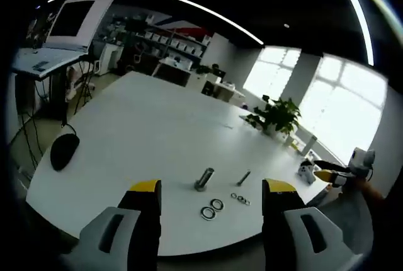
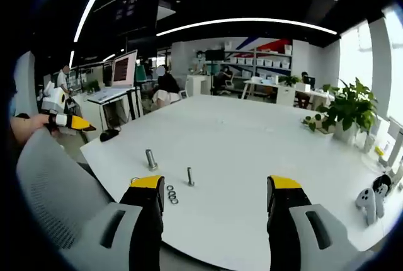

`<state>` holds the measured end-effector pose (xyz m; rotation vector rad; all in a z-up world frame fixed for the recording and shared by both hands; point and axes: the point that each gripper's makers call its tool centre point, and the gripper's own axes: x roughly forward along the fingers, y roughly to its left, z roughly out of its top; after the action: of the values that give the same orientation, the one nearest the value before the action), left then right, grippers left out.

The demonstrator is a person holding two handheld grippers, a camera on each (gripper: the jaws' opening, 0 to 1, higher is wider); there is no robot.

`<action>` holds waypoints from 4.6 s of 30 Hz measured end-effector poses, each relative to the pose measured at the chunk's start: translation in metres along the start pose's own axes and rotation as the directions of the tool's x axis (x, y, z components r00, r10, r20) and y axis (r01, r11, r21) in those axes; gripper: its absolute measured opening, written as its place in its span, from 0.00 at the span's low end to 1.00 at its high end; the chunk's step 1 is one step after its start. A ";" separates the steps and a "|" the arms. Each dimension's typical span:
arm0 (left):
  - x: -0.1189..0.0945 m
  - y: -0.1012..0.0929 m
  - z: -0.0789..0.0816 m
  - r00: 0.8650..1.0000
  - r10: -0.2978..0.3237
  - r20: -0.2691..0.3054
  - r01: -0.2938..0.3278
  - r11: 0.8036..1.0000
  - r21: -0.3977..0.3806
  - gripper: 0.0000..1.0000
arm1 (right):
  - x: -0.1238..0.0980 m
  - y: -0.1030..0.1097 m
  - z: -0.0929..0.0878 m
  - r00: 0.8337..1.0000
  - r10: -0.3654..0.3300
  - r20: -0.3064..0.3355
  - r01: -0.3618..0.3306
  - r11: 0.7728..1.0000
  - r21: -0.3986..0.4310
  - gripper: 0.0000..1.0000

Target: Place the washer onto the threaded stud by aligning its center hole with the stud, sliding it down to the base, and recovering from edge contact or off-axis alignment until the washer reaches the visible bottom stop.

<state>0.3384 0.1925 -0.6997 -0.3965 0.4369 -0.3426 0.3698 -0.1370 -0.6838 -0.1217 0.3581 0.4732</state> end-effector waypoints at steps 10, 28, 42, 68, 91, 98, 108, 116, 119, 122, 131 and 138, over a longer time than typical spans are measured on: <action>-0.004 0.005 0.003 0.999 0.007 0.032 -0.006 0.999 -0.044 0.65 | 0.003 0.006 -0.002 1.000 0.026 -0.016 -0.027 1.000 -0.014 0.67; -0.004 0.011 0.011 0.998 0.001 0.056 0.002 0.999 -0.052 0.62 | 0.010 0.021 -0.006 0.995 0.068 -0.075 -0.072 0.997 -0.041 0.61; 0.000 0.007 0.006 0.999 -0.028 0.018 0.029 0.998 -0.055 0.60 | 0.007 0.016 -0.013 0.993 0.067 -0.097 -0.069 0.998 -0.015 0.59; -0.002 0.010 0.008 0.999 -0.017 0.036 0.019 0.999 -0.045 0.56 | 0.008 0.068 -0.032 0.910 0.325 -0.256 -0.359 0.928 -0.098 0.53; 0.001 0.002 0.000 0.998 -0.063 -0.032 0.063 0.998 0.010 0.49 | 0.039 0.080 -0.038 0.786 0.460 -0.414 -0.580 0.780 -0.234 0.46; 0.001 0.003 0.000 0.998 -0.053 -0.028 0.053 0.999 -0.009 0.49 | 0.062 0.086 -0.046 0.731 0.492 -0.474 -0.636 0.742 -0.211 0.44; 0.002 0.002 -0.004 0.998 -0.051 -0.039 0.050 0.998 -0.032 0.42 | 0.091 0.087 -0.083 0.638 0.456 -0.620 -0.711 0.659 -0.247 0.43; 0.001 0.003 -0.005 0.998 -0.052 -0.041 0.049 0.996 -0.071 0.42 | 0.111 0.085 -0.105 0.604 0.441 -0.664 -0.730 0.639 -0.240 0.39; 0.001 0.003 -0.005 0.998 -0.051 -0.039 0.048 0.996 -0.077 0.42 | 0.114 0.085 -0.112 0.588 0.431 -0.685 -0.739 0.630 -0.238 0.38; 0.002 0.003 -0.006 0.997 -0.053 -0.050 0.049 0.996 -0.078 0.41 | 0.117 0.088 -0.120 0.561 0.428 -0.708 -0.759 0.608 -0.234 0.34; 0.001 0.004 -0.006 0.998 -0.051 -0.048 0.046 0.994 -0.095 0.40 | 0.128 0.095 -0.129 0.539 0.420 -0.730 -0.766 0.604 -0.218 0.30; 0.002 0.014 -0.009 0.998 0.006 -0.059 -0.012 0.995 -0.100 0.25 | 0.131 0.098 -0.134 0.521 0.407 -0.750 -0.772 0.600 -0.211 0.29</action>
<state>0.3388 0.2008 -0.7140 -0.4830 0.5146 -0.3250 0.3917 -0.0212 -0.8595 -0.7421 0.9721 1.2815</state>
